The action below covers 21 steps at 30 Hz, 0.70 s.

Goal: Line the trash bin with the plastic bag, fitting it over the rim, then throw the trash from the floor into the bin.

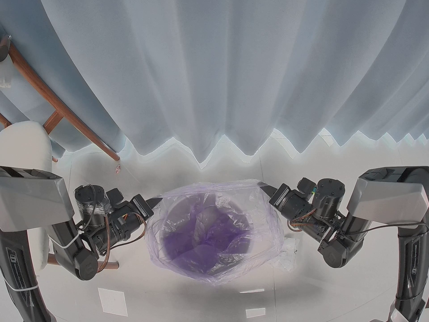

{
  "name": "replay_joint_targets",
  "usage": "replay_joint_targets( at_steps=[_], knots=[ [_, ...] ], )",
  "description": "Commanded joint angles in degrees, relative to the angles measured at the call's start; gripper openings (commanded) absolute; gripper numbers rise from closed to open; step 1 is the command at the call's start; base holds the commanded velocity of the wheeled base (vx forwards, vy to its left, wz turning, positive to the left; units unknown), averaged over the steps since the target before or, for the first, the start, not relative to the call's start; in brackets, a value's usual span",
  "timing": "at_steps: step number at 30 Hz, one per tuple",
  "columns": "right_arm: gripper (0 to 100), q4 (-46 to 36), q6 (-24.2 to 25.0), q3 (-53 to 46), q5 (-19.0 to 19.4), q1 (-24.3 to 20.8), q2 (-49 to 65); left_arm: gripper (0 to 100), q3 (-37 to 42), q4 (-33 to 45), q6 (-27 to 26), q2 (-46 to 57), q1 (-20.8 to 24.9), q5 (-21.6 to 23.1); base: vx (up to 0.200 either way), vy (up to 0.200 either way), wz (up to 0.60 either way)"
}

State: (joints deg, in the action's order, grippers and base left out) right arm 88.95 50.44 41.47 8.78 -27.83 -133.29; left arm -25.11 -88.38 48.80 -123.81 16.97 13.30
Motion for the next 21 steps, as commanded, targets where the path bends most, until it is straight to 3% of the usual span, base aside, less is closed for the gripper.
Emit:
replay_joint_targets(
  at_steps=[1, 21],
  knots=[
    [0, 0.6, -0.1, 3.1, 0.0, 1.2, -1.5, 0, -1.9, 0.0, 0.2, -0.6, -1.4, 0.0, 0.0, 0.0, 0.0],
    [0, -2.6, -0.8, 11.5, -1.8, 3.2, -9.3, 0, -5.0, 0.0, 1.1, -7.1, -2.4, -0.3, 0.0, 0.0, 0.0]
  ],
)
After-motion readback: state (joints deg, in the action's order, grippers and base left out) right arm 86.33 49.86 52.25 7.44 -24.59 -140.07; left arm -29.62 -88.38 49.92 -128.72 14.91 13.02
